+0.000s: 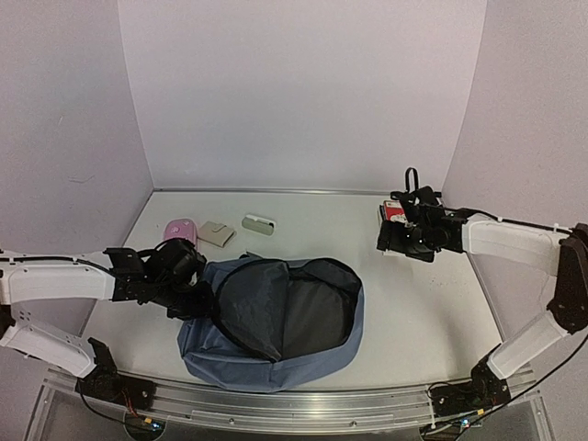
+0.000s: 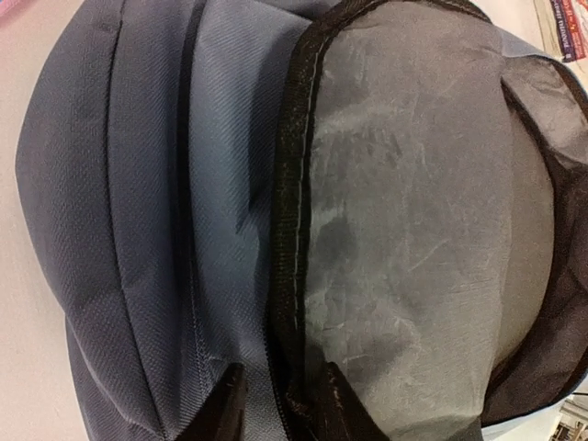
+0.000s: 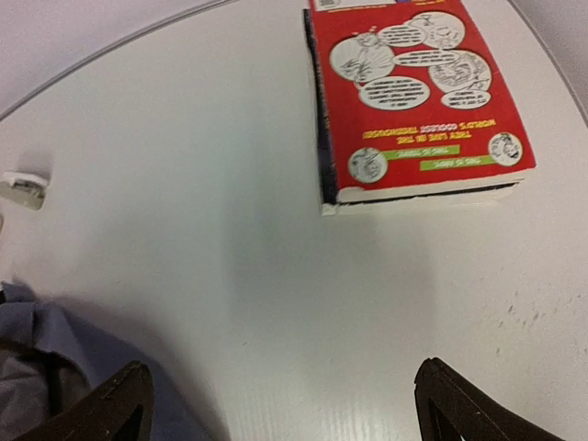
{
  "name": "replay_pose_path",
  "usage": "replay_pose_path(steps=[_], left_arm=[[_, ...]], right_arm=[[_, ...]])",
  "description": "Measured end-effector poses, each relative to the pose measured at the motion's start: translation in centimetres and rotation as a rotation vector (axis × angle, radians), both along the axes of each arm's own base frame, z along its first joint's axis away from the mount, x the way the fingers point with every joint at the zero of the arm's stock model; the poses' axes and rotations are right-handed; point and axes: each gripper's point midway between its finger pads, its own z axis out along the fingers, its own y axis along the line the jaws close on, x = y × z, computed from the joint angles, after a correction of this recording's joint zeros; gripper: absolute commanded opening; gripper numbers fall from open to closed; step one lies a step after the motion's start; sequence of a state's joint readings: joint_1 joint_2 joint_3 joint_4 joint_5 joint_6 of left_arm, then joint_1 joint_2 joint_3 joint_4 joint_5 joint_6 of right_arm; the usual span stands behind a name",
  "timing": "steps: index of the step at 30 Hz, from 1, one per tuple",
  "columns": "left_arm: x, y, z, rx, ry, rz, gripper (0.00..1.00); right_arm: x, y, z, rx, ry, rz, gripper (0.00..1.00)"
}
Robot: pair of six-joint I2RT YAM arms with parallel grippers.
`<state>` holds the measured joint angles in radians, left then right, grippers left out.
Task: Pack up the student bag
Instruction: Adjust the student bag at the center of the board, then pick up the book from the center of the board.
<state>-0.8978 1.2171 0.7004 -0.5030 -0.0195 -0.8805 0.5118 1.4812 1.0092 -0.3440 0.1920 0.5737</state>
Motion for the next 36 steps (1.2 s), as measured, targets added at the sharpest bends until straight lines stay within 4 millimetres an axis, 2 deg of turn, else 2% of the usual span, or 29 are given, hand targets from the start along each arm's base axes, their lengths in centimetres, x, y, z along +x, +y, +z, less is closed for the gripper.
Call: replay_pose_path(steps=[3, 6, 9, 12, 15, 17, 21, 23, 24, 26, 31, 33, 36], left_arm=[[0.6, -0.2, 1.4, -0.002, -0.014, -0.006, 0.66], [1.5, -0.3, 3.6, -0.011, -0.043, -0.013, 0.82], [2.6, -0.3, 6.4, -0.035, -0.083, -0.028, 0.95], [3.8, -0.3, 9.3, -0.085, -0.121, -0.038, 0.99], [4.9, -0.2, 11.5, -0.125, -0.154, -0.047, 1.0], [5.4, -0.1, 12.1, -0.141, -0.165, -0.055, 1.0], [5.8, -0.6, 11.9, -0.159, -0.161, -0.076, 1.0], [6.1, -1.1, 11.8, -0.18, -0.163, -0.083, 1.0], [6.3, -1.4, 11.7, -0.191, -0.165, -0.087, 1.0], [6.5, -1.8, 11.3, -0.207, -0.163, -0.091, 1.0], [6.7, -2.5, 10.1, -0.226, -0.136, -0.093, 1.0], [6.7, -2.6, 9.9, -0.23, -0.129, -0.097, 1.0], [6.6, -2.7, 9.9, -0.234, -0.128, -0.1, 1.0]], right_arm=[[2.3, -3.3, -1.0, -0.015, 0.031, -0.056, 0.98], [4.2, -6.1, -1.2, -0.032, 0.037, -0.102, 0.98], [5.7, -7.2, -0.7, -0.077, 0.021, -0.111, 0.98], [7.3, -7.6, -0.5, -0.132, 0.007, -0.107, 0.98], [9.0, -8.5, -1.3, -0.143, 0.021, -0.11, 0.98], [10.0, -10.1, -2.3, -0.136, 0.043, -0.133, 0.98], [10.8, -13.6, -3.9, -0.1, 0.086, -0.182, 0.95], [10.9, -15.0, -4.4, -0.073, 0.101, -0.198, 0.87], [10.9, -15.5, -4.6, -0.057, 0.107, -0.2, 0.79], [11.0, -15.7, -4.9, -0.025, 0.115, -0.185, 0.7], [11.1, -14.0, -6.1, 0.053, 0.14, -0.109, 0.47], [10.9, -13.4, -6.5, 0.071, 0.149, -0.086, 0.41], [10.4, -12.9, -7.3, 0.089, 0.166, -0.064, 0.25]])
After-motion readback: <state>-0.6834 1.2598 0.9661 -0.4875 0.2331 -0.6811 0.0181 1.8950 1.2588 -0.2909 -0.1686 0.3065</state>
